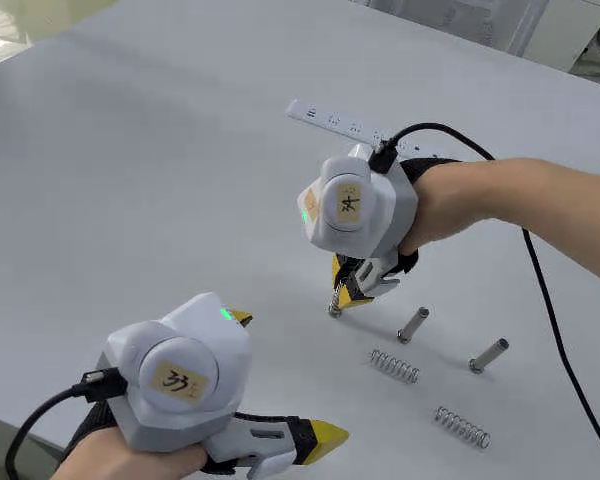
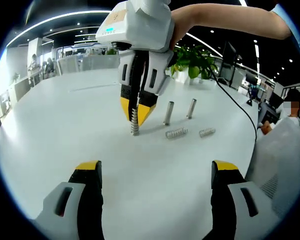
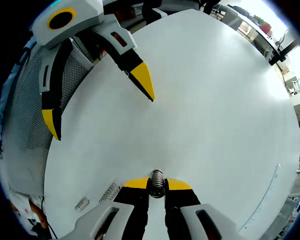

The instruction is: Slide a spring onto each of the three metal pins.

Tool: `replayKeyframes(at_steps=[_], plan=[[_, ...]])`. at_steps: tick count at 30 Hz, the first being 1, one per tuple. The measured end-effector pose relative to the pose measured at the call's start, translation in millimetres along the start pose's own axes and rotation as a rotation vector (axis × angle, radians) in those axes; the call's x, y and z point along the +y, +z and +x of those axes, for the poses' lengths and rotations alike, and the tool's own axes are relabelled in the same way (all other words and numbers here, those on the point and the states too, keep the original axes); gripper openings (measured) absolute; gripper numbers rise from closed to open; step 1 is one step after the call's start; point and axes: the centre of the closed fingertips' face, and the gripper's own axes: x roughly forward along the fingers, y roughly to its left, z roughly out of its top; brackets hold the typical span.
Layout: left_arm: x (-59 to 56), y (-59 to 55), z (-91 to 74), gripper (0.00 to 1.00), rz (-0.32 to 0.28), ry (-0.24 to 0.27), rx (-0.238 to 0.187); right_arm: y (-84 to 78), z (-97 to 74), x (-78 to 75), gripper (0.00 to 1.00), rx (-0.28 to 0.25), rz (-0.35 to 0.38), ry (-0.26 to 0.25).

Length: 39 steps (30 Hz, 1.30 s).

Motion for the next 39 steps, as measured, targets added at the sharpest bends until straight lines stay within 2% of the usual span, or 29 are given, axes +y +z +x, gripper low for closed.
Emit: replayKeyframes(at_steps=[18, 20, 23, 28, 32, 36, 39], plan=[[-1.8, -0.8, -0.3, 0.88, 0.000, -0.004, 0.004, -1.8, 6.6, 0.4, 0.08, -0.012, 0.014, 0.001], [-2.1, -0.6, -0.4, 0.88, 0.001, -0.003, 0.003, -0.4, 7.1, 1.8, 0.11, -0.023, 0.024, 0.007], [-1.7, -0.4, -0.5, 0.88, 0.000, -0.003, 0.002, 0.7, 7.5, 1.1, 0.20, -0.031, 0.034, 0.001], [-1.9, 0.9, -0.9, 0.88, -0.002, -0.003, -0.001, 3.0, 7.9, -1.6, 0.46, -0.062, 0.043, -0.025], [-2.4, 1.4, -1.0, 0.88, -0.004, -0.004, -0.003, 2.7, 6.2, -2.6, 0.61, -0.089, 0.071, -0.036], [-2.1, 1.7, -1.0, 0.88, -0.005, -0.003, -0.006, 1.2, 4.4, -6.6, 0.86, -0.112, 0.086, -0.070], [-2.0, 2.5, -1.2, 0.88, -0.002, -0.002, -0.009, 0.8, 2.9, -7.7, 0.99, -0.130, 0.105, -0.083]])
